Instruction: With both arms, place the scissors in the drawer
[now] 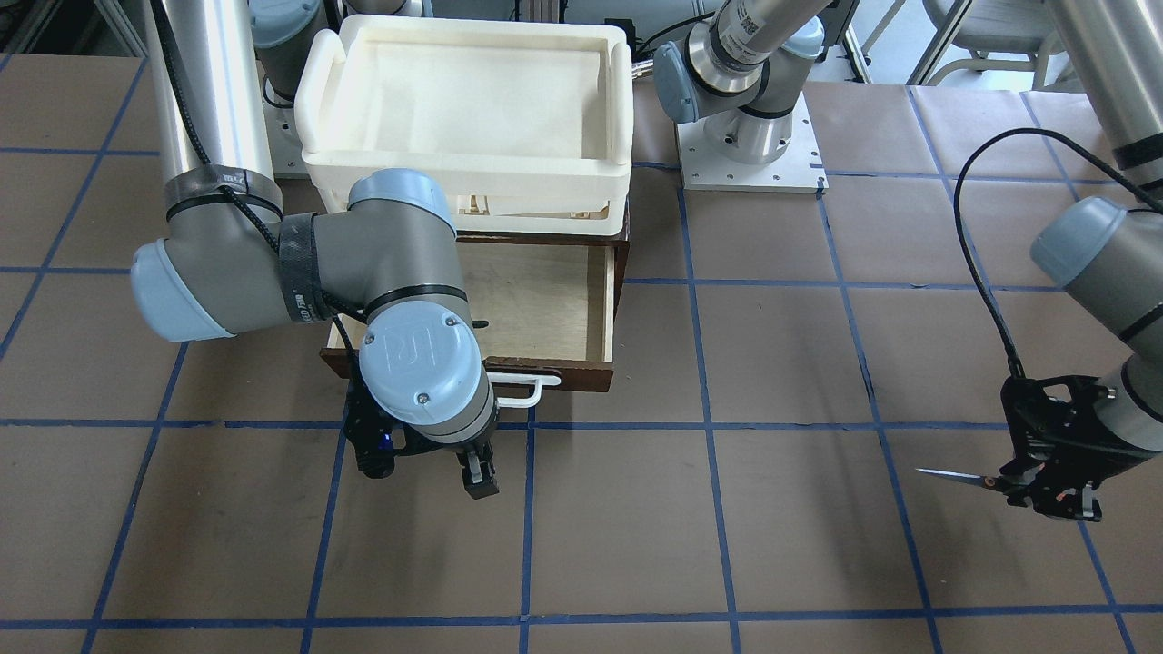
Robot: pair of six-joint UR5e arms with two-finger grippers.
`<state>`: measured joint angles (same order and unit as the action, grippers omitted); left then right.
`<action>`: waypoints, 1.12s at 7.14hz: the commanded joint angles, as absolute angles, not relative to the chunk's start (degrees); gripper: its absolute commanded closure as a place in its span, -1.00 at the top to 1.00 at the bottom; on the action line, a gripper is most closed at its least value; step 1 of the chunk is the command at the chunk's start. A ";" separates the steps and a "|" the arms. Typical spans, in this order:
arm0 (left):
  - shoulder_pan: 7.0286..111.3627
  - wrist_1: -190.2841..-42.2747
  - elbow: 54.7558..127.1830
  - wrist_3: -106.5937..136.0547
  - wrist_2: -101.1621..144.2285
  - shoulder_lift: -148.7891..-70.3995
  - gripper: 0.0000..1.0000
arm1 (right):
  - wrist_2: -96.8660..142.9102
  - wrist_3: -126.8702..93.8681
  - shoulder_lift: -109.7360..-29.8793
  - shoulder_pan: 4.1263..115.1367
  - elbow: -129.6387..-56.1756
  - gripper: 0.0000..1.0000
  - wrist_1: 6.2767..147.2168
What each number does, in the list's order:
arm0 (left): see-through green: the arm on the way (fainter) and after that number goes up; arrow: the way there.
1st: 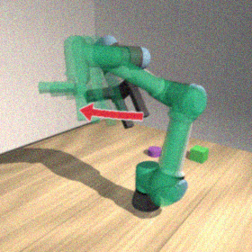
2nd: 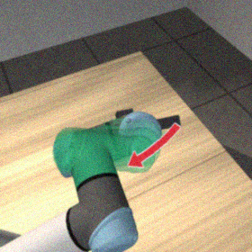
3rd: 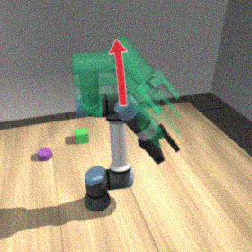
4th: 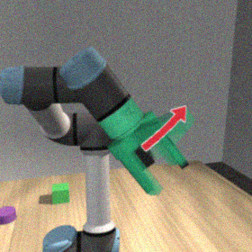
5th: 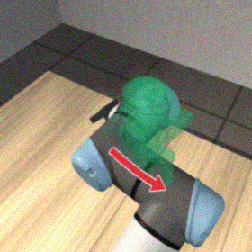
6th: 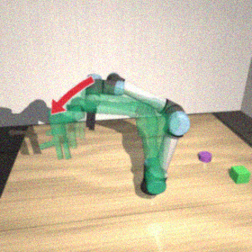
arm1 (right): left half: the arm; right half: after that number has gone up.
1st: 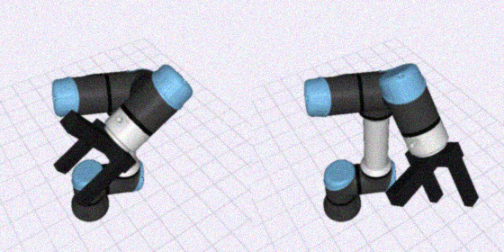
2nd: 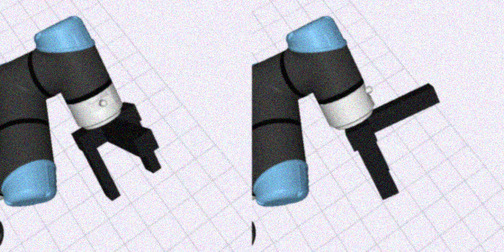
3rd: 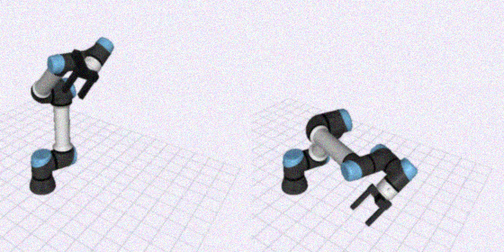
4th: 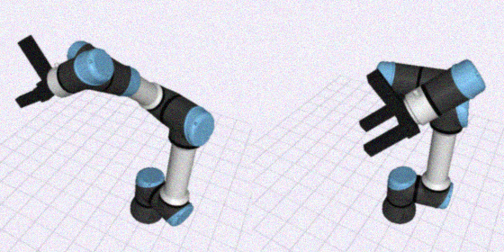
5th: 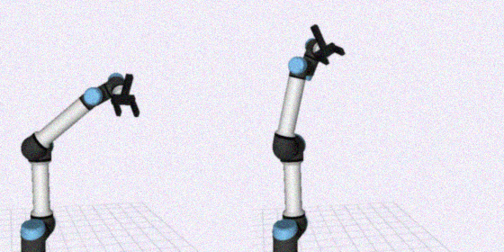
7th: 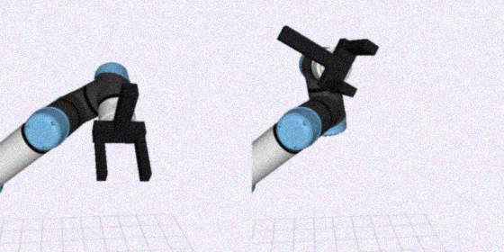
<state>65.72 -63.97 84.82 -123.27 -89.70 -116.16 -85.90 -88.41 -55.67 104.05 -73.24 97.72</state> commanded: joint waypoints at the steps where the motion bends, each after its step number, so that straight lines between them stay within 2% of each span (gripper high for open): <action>1: 69.15 -70.29 84.81 -123.14 -89.39 -109.89 -1.00 | -85.87 -87.54 -54.93 103.45 -72.95 1.00 98.78; 5: 74.33 -88.02 83.59 -115.97 -86.05 -97.42 -1.00 | -85.96 -87.54 -53.70 103.36 -70.58 1.00 98.88; 8: 85.93 -91.58 83.58 -114.01 -90.01 -90.72 -1.00 | -86.04 -86.48 -53.44 103.36 -70.31 1.00 98.88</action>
